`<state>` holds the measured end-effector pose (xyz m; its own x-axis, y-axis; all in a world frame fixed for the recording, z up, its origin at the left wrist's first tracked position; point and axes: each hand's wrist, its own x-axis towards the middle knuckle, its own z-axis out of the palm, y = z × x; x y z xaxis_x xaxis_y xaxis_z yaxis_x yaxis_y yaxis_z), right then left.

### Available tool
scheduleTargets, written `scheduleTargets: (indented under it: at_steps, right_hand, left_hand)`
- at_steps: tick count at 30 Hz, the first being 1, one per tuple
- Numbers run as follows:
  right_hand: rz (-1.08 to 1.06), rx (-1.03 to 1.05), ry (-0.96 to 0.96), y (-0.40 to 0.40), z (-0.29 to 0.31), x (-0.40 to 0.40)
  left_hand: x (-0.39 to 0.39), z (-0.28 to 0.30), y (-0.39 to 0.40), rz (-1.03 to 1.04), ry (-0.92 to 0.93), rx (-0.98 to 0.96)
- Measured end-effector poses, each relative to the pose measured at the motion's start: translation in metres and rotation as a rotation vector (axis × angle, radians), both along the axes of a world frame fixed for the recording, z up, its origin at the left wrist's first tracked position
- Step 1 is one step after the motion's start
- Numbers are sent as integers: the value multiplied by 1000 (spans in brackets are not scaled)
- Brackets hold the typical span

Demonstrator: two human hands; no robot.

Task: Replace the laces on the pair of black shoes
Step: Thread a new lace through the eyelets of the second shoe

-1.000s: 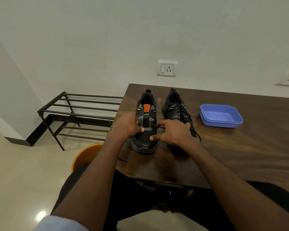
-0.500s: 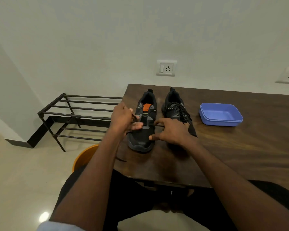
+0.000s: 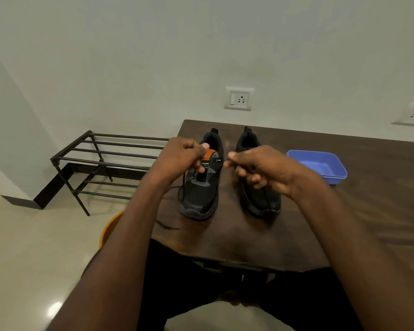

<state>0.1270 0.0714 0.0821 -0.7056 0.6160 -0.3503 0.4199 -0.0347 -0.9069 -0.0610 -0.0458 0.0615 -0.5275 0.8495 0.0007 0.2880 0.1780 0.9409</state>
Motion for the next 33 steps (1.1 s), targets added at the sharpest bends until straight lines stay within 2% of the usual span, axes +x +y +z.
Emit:
scheduleTargets:
  at_steps: [5, 7, 11, 14, 16, 19, 20, 24, 27, 30, 33]
  right_hand:
    - [105, -349, 539, -9, 21, 12]
    - [99, -334, 590, -9, 25, 11]
    - [31, -19, 351, -13, 20, 11]
    - [34, 185, 123, -13, 16, 14]
    - [-15, 404, -123, -5, 5, 12]
    - [-70, 834, -611, 5, -19, 15]
    - [-48, 910, -668, 6, -25, 13]
    - [157, 932, -488, 7, -37, -4]
    - [218, 884, -556, 3, -51, -15]
    - [145, 837, -480, 4, -64, -18]
    - [99, 830, -426, 9, -69, -20]
  left_hand:
    - [12, 10, 3, -107, -36, 147]
    - [14, 7, 5, -89, -4, 139]
    - [13, 2, 6, -51, 60, 81]
    - [14, 8, 5, -91, -44, 90]
    - [18, 13, 4, -118, -76, 108]
    - [21, 15, 5, -67, -18, 134]
    - [19, 12, 7, -20, 38, 132]
    - [11, -6, 13, 152, 335, -40]
    - [8, -22, 15, 101, 373, -238]
    - [11, -36, 21, -6, 463, -359]
    - [23, -52, 29, -96, 439, -449]
